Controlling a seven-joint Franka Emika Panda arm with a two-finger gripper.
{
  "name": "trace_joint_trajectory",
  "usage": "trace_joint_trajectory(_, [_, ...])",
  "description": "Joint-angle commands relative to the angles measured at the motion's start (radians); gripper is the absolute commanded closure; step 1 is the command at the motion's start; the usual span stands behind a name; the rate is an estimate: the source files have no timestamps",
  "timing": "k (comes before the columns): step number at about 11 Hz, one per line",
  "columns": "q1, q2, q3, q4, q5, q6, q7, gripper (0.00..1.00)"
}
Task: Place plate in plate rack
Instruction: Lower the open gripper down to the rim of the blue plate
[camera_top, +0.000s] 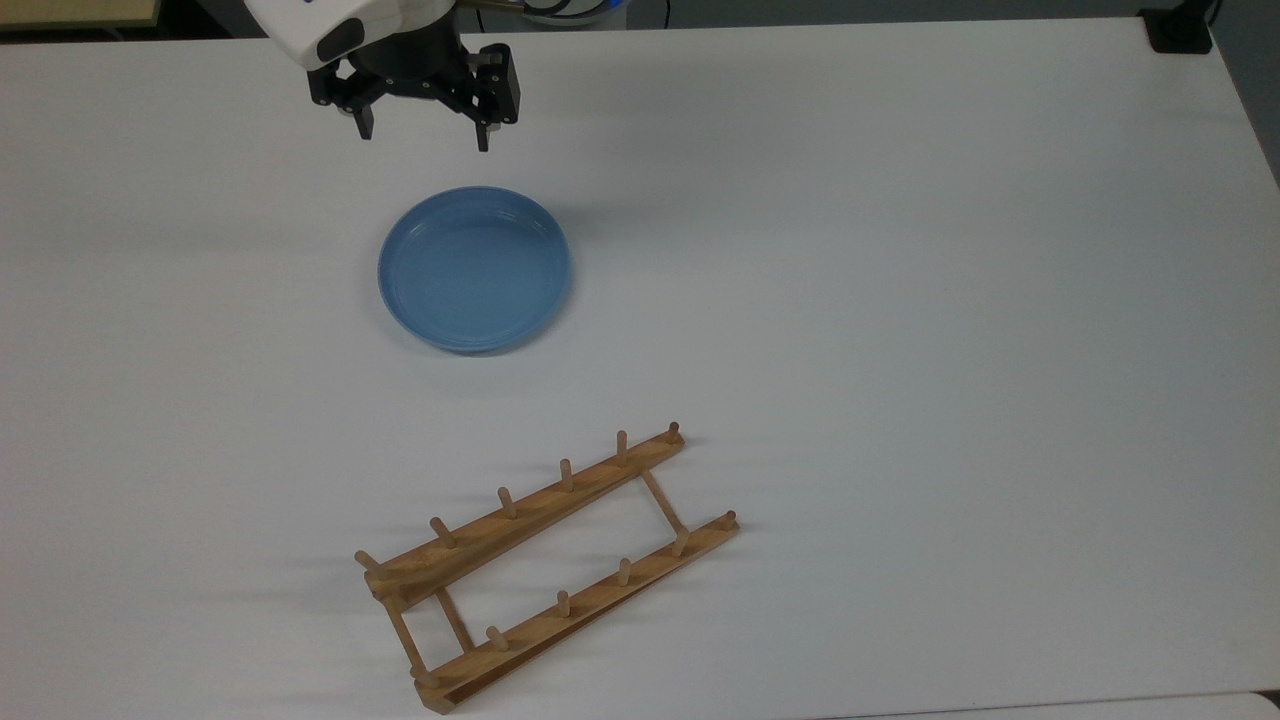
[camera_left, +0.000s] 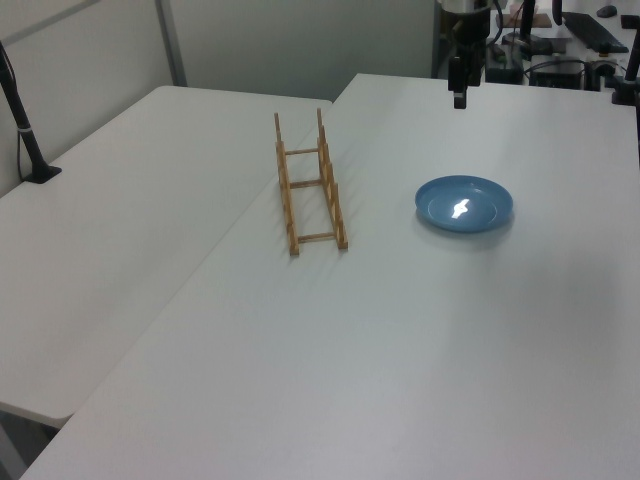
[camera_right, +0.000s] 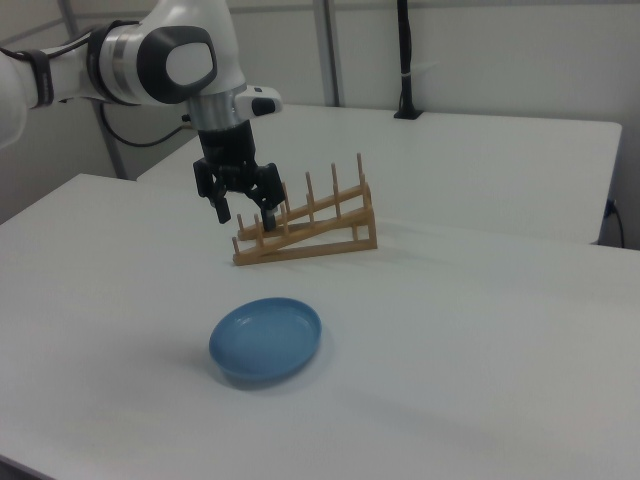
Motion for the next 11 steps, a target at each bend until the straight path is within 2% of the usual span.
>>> trace_joint_trajectory(1, [0.012,0.033,0.003,0.0,-0.028,0.012,0.031,0.0])
trace_joint_trajectory(7, [0.029,0.039,0.005,0.002,-0.012,0.01,0.128,0.0])
trace_joint_trajectory(11, [0.02,0.074,0.005,0.005,-0.011,0.081,0.053,0.0])
